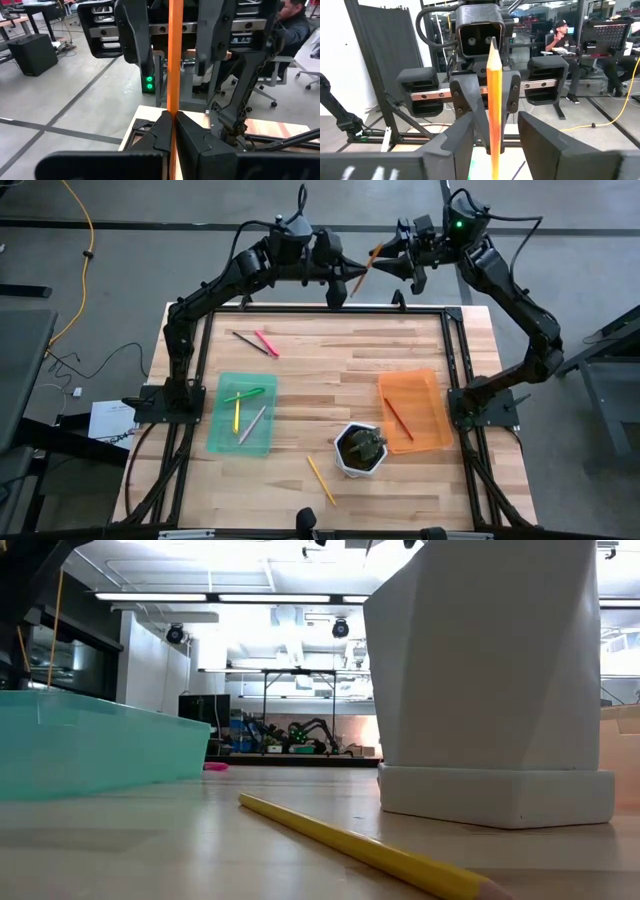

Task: Sort pens & pencils
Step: Put the orange pencil into the orange bin

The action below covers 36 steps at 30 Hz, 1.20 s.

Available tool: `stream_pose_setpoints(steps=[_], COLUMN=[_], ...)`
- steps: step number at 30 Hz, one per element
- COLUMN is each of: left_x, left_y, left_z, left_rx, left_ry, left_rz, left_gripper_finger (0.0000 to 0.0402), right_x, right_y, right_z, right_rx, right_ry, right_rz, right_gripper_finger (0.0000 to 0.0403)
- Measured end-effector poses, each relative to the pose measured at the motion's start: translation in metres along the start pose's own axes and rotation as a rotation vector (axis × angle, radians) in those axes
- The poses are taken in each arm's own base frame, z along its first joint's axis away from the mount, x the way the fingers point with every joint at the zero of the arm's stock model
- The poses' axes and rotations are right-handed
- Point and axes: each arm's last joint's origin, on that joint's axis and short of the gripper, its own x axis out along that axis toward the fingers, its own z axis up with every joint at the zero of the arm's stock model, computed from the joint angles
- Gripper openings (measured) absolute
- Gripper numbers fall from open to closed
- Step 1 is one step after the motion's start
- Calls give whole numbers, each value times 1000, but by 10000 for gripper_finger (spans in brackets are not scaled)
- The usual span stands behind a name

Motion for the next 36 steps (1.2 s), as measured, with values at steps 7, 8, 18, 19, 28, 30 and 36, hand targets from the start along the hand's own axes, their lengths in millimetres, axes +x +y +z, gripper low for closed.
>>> stream_pose_setpoints(steps=[7, 8, 18, 19, 28, 30, 36], left_x=[0, 0, 0, 0, 0, 0, -1], left_y=[0, 0, -1, -1, -2, -1, 1], left_z=[0, 0, 0, 0, -4, -6, -18], left_rx=[0, 0, -1, -1, 39, 33, 67], left_ry=[0, 0, -2, -2, 31, 57, 189], left_rz=[0, 0, -38, -40, -65, -64, 45], left_gripper_finger=[5, 5, 5, 5, 54, 79, 128], right_x=[0, 0, 0, 0, 0, 0, 0], right_y=[0, 0, 0, 0, 0, 0, 0], right_z=[0, 0, 0, 0, 0, 0, -2], right_rx=[-4, -4, -7, -8, -3, -3, 28], right_ry=[0, 0, 0, 0, 1, 1, 12], right_rz=[0, 0, 1, 1, 5, 0, -4], right_gripper_finger=[82, 72, 5, 6, 3, 3, 3])
